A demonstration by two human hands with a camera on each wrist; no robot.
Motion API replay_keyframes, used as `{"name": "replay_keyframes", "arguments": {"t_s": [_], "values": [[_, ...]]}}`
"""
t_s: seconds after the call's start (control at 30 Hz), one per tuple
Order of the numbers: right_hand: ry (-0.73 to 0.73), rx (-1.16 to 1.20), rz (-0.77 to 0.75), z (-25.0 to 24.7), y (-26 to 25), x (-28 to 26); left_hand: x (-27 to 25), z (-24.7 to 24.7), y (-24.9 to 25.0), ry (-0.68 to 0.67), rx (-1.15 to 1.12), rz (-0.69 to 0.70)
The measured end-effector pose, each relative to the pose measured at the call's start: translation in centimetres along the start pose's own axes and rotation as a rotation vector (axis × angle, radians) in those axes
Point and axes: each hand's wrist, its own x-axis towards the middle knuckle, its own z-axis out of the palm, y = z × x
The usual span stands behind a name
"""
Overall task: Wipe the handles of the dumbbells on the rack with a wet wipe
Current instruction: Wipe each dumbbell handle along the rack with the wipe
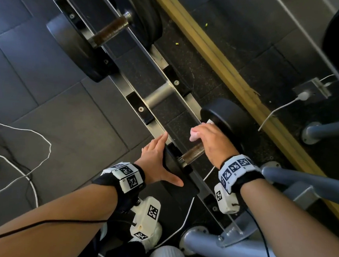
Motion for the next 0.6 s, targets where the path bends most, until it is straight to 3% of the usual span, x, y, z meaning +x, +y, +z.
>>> {"name": "replay_keyframes", "arguments": {"t_s": [0.1,0.2,0.37,0.6], "values": [[-0.144,-0.362,0.047,1.4,0.0,0.2,0.0,-0.1,0.3,-0.011,0.015,-0.011],[-0.048,-0.431,0.028,2.6,-0.8,-0.3,0.0,-0.3,0.5,-0.018,0.033,-0.025],[-0.118,-0.307,-0.111,2.6,-1.0,-1.3,-0.1,-0.4,0.8,-0.023,0.044,-0.038],[-0.131,0.171,-0.065,3.1,-1.9,-5.1,-0.3,-0.7,1.7,-0.042,0.125,-0.093]]}}
